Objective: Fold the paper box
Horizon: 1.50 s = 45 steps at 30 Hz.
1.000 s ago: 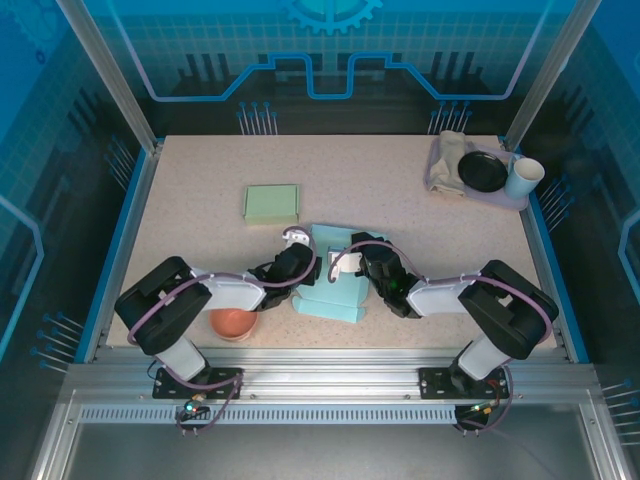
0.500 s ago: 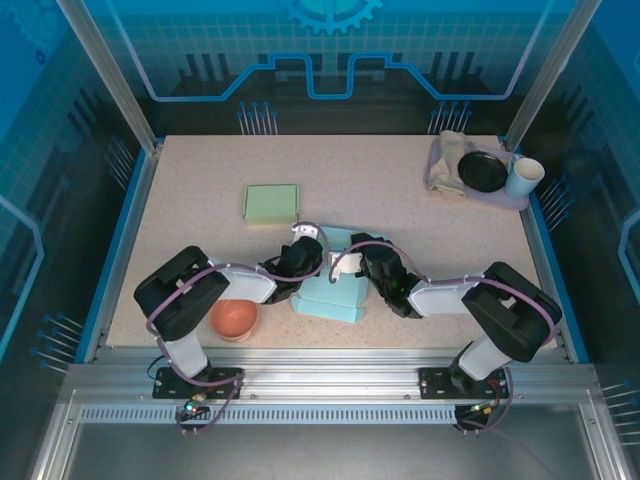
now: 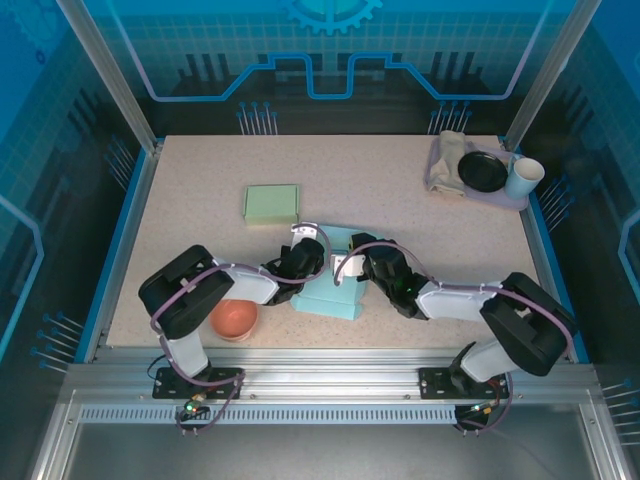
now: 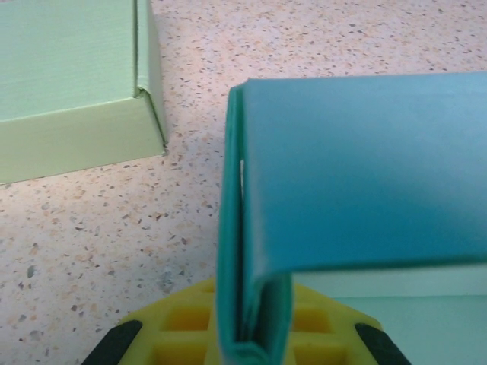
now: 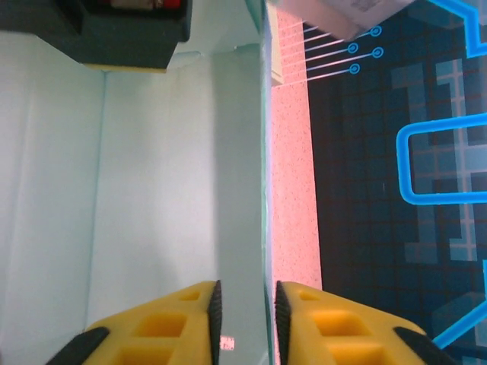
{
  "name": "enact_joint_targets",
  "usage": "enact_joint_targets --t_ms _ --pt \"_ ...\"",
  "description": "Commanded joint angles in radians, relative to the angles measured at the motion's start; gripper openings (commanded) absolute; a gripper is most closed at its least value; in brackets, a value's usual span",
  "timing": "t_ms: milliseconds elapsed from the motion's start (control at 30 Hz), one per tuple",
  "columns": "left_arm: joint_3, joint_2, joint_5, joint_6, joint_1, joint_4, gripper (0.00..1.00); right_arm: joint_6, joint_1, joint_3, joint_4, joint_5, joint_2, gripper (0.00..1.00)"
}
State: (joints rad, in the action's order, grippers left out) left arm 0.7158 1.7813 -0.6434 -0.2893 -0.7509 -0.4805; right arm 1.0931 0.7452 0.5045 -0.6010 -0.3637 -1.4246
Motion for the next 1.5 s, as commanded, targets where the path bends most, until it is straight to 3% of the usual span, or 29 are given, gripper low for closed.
enact_joint_targets --t_ms 0,200,333,367,400,433,533,633,700,767,900,1033,1133,1467 --pt "-0.005 0.02 -0.07 -0.017 0.002 -0.007 0.06 -0.058 -0.012 -0.017 0.065 0.076 0.079 0.29" --pt "-0.008 0.018 -0.086 -0.026 0.004 0.0 0.06 -0.134 -0.039 -0.023 0.099 0.116 0.173 0.3" --pt "-0.021 0.002 -0.097 -0.051 0.004 0.013 0.07 -0.295 -0.076 0.006 0.172 0.082 0.298 0.34" --pt "-0.024 -0.005 -0.099 -0.064 0.003 0.021 0.07 -0.339 -0.082 0.013 0.195 0.062 0.334 0.4" --pt "-0.027 -0.011 -0.096 -0.074 0.004 0.025 0.07 -0.378 -0.087 0.019 0.215 0.045 0.362 0.77" --pt "-0.031 -0.018 -0.095 -0.085 0.004 0.032 0.07 -0.432 -0.092 0.03 0.247 0.02 0.402 1.0" --pt "-0.043 -0.038 -0.086 -0.113 0.003 0.039 0.07 -0.63 -0.107 0.074 0.362 -0.056 0.501 1.0" --pt "-0.067 -0.057 -0.075 -0.136 0.002 0.025 0.07 -0.912 -0.17 0.161 0.553 -0.032 0.56 1.0" --pt "-0.085 -0.074 -0.063 -0.144 0.0 0.008 0.07 -1.14 -0.259 0.229 0.678 0.072 0.551 1.0" --pt "-0.098 -0.091 -0.049 -0.142 -0.001 -0.004 0.07 -1.294 -0.354 0.268 0.731 0.297 0.504 1.0" --pt "-0.104 -0.11 -0.063 -0.131 -0.01 -0.004 0.07 -1.369 -0.379 0.342 0.791 0.463 0.353 1.0" --pt "-0.108 -0.122 -0.096 -0.134 -0.019 0.005 0.07 -1.474 -0.335 0.369 0.788 0.44 0.278 1.0" --pt "-0.108 -0.127 -0.121 -0.14 -0.026 0.019 0.07 -1.541 -0.26 0.362 0.764 0.322 0.277 1.0" --pt "-0.08 -0.097 -0.174 -0.155 -0.057 0.028 0.07 -1.706 -0.172 0.401 0.713 0.314 0.135 1.0"
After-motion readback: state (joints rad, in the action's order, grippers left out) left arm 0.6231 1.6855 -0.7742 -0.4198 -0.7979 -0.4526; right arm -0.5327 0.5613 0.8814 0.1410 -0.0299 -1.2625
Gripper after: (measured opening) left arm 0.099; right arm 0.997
